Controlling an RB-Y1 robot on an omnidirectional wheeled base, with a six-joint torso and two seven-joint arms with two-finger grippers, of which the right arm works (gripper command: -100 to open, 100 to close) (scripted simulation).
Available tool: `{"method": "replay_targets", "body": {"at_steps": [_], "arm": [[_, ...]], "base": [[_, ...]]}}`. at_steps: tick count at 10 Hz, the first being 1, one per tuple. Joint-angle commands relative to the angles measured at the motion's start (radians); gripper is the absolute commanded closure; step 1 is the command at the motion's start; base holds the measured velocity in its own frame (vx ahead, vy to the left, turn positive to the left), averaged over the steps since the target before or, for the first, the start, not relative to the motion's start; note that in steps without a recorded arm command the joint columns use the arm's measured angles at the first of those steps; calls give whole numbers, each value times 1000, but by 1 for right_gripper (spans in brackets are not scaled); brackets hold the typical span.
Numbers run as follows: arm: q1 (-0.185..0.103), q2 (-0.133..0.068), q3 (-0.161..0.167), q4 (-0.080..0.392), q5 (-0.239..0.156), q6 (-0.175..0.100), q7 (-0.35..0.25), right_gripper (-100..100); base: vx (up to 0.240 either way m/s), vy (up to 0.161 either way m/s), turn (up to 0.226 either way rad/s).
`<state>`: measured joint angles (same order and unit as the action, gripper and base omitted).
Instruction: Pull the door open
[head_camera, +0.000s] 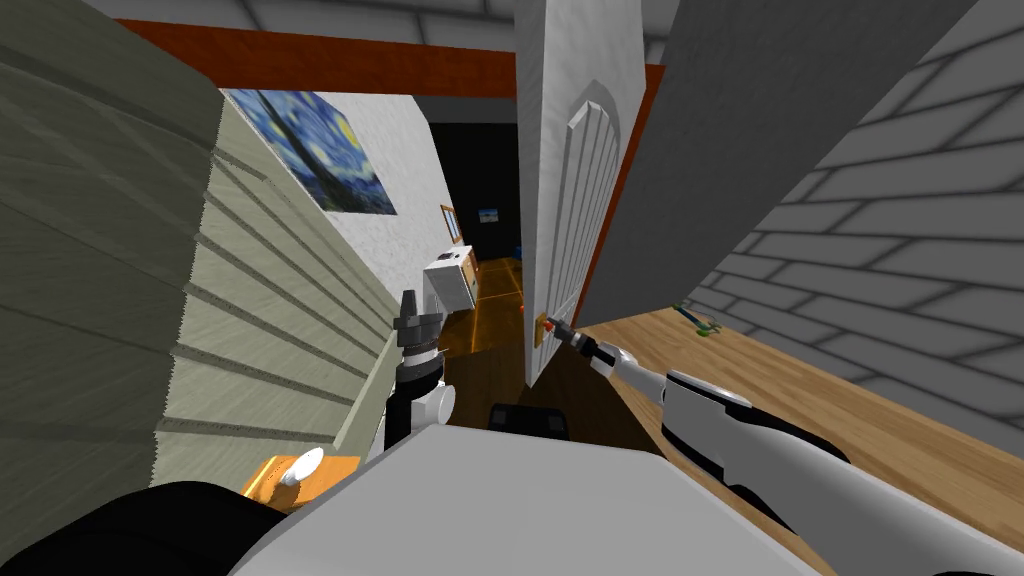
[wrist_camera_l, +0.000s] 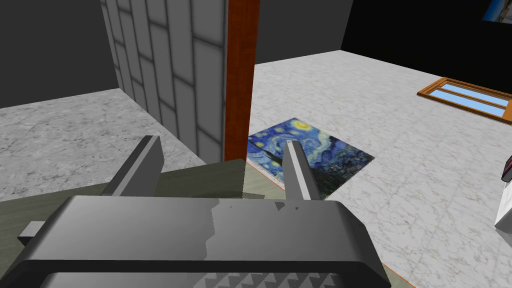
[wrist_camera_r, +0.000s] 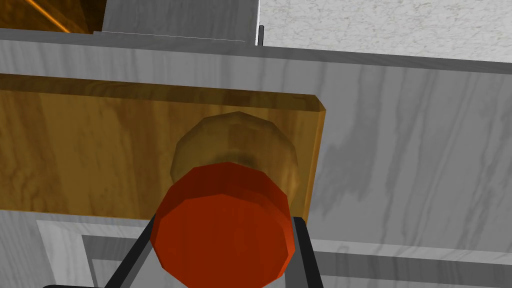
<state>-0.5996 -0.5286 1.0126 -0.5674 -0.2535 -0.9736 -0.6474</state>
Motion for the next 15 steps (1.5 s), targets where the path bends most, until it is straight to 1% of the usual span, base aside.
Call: {"method": "replay_targets", "body": {"at_steps": [1, 4, 5, 6, 7, 10, 12, 13, 15], "arm": [[-2, -1, 22, 11, -3, -31, -10, 100], [-8, -11, 52, 27, -11, -71, -23, 100], [-9, -12, 56, 29, -12, -75, -24, 100], [-8, -25, 46, 12, -14, -57, -19, 100], [-12, -23, 62, 23, -15, -74, -24, 100], [-19, -20, 86, 36, -15, -101, -32, 100], [-25, -17, 105, 46, -15, -122, -37, 100], [-29, -15, 118, 53, -15, -137, -41, 100], [-34, -13, 134, 61, -16, -155, -46, 100]], "base": [[-86, -141, 86], [-79, -162, 135], [-57, -122, 35], [-18, -49, 3], [-37, -145, 87], [-103, -208, 120], [-84, -207, 91], [-86, -223, 135], [-79, -210, 105]]}}
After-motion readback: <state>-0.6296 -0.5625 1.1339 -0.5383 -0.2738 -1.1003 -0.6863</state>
